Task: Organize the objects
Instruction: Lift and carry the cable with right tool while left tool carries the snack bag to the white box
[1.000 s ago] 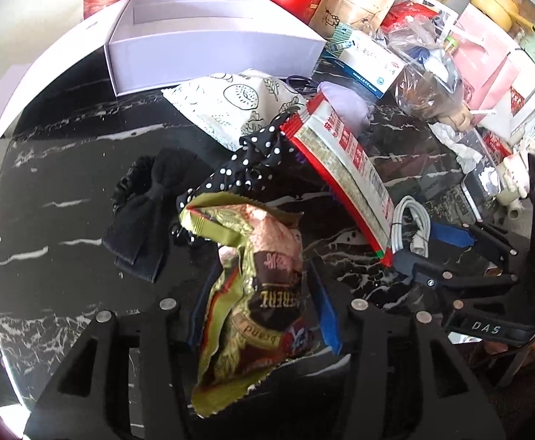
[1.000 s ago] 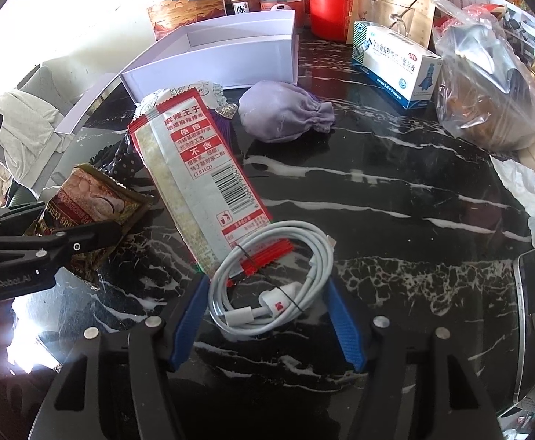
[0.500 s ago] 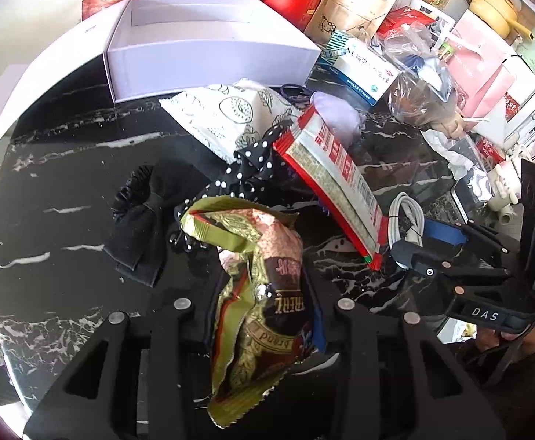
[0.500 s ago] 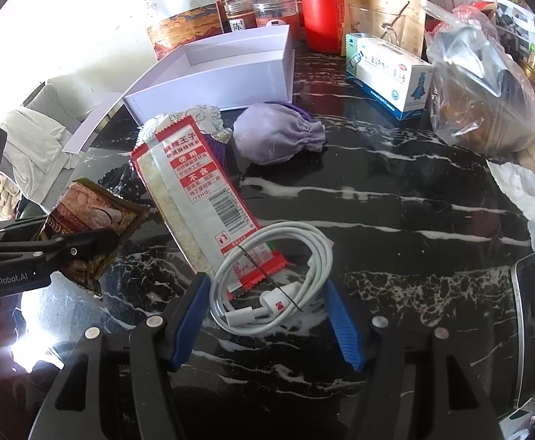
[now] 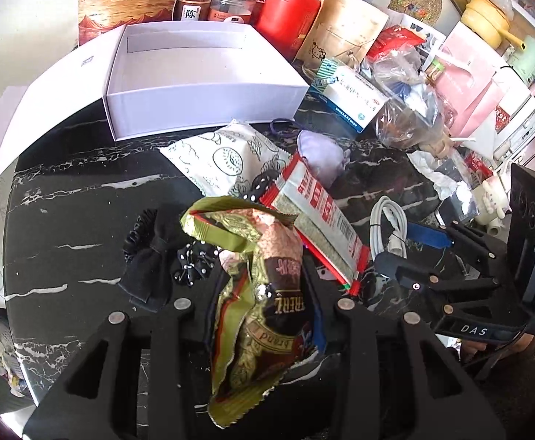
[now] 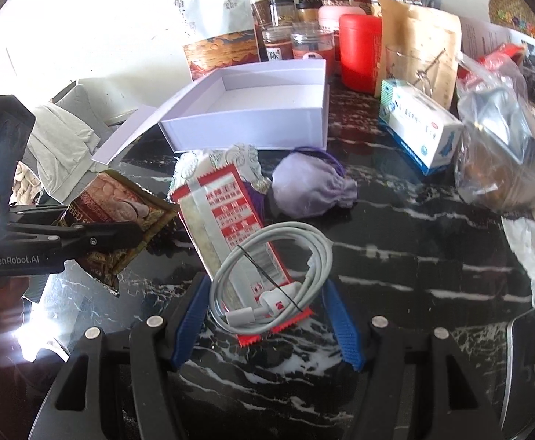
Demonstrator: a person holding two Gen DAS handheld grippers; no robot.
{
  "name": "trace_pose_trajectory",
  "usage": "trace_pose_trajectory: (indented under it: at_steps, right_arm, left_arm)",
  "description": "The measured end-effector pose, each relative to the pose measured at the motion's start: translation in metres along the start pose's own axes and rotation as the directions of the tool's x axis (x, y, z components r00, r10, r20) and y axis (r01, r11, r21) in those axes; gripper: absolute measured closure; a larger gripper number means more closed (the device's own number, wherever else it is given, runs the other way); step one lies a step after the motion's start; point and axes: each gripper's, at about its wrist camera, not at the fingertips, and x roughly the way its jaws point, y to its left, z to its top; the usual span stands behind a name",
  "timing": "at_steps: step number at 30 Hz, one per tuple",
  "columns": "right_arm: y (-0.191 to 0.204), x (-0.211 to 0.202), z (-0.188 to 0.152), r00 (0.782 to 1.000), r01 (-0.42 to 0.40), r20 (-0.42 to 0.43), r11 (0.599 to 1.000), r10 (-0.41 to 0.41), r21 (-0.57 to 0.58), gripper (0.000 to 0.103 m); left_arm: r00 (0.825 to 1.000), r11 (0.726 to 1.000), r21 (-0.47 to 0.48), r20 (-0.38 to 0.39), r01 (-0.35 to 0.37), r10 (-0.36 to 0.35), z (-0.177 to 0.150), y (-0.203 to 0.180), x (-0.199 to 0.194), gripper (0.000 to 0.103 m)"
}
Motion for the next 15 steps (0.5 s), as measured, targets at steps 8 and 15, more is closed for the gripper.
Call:
trace_pose_trajectory:
  at_steps: [8, 15]
  right_arm:
    - [0.008, 0.000, 0.025, 0.999, -0.016, 0.038, 0.997, 0.019, -0.075, 0.039]
    - [0.012, -0.001, 0.053, 0.996, -0.036, 0.074, 0.992, 0.044, -0.118, 0.039]
  left_arm:
    - [0.998, 0.999, 0.014, 0.039, -0.047, 0.046, 0.019, 0.006, -0.010, 0.067]
    - [0.998, 0.999, 0.030, 0.050, -0.040, 0.038, 0.043, 0.009, -0.016, 0.067]
